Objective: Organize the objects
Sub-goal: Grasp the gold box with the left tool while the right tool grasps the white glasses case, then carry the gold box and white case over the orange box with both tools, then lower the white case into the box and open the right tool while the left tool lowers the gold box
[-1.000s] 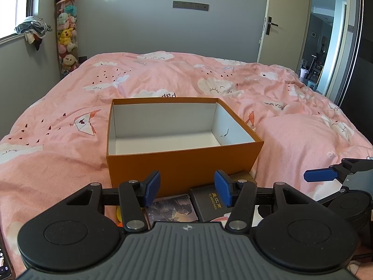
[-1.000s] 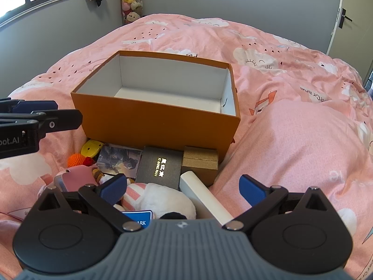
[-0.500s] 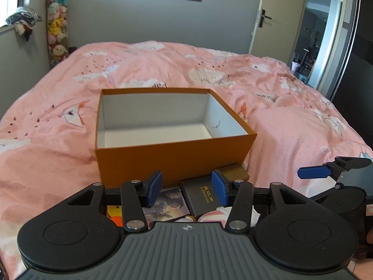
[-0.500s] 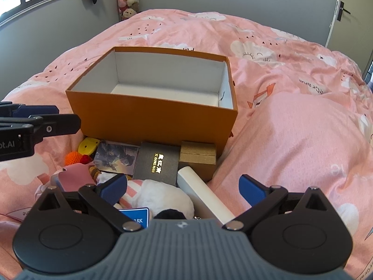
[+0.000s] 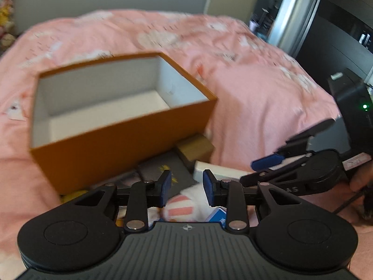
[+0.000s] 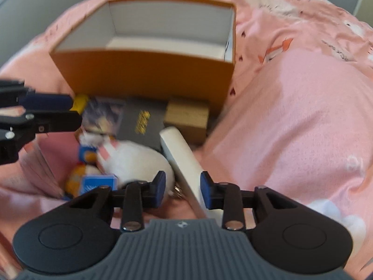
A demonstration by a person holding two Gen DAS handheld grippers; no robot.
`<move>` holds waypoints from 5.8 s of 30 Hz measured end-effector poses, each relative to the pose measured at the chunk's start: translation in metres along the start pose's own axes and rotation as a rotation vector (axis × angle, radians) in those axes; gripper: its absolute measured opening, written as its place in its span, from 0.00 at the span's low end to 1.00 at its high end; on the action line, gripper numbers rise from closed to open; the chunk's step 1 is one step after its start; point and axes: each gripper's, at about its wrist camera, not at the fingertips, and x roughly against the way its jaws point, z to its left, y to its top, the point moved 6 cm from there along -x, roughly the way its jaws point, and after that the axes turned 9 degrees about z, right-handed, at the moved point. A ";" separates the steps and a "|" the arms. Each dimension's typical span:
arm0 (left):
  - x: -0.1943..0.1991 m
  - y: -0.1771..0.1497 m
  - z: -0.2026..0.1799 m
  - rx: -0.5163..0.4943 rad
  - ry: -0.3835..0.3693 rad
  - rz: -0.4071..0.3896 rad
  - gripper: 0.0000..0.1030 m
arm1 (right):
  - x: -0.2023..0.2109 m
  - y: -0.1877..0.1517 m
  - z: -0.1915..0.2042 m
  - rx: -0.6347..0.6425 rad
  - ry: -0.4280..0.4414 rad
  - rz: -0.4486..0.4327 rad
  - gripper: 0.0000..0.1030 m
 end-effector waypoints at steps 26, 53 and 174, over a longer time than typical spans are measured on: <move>-0.064 0.037 -0.012 -0.007 0.012 0.154 0.53 | -0.002 0.003 -0.030 0.147 0.075 0.145 0.29; -0.138 0.065 -0.012 0.409 0.180 0.204 0.69 | -0.003 0.011 -0.103 -0.103 0.160 0.014 0.29; -0.078 0.125 0.141 0.365 0.044 0.098 0.70 | -0.069 0.242 -0.030 -0.053 0.061 0.005 0.09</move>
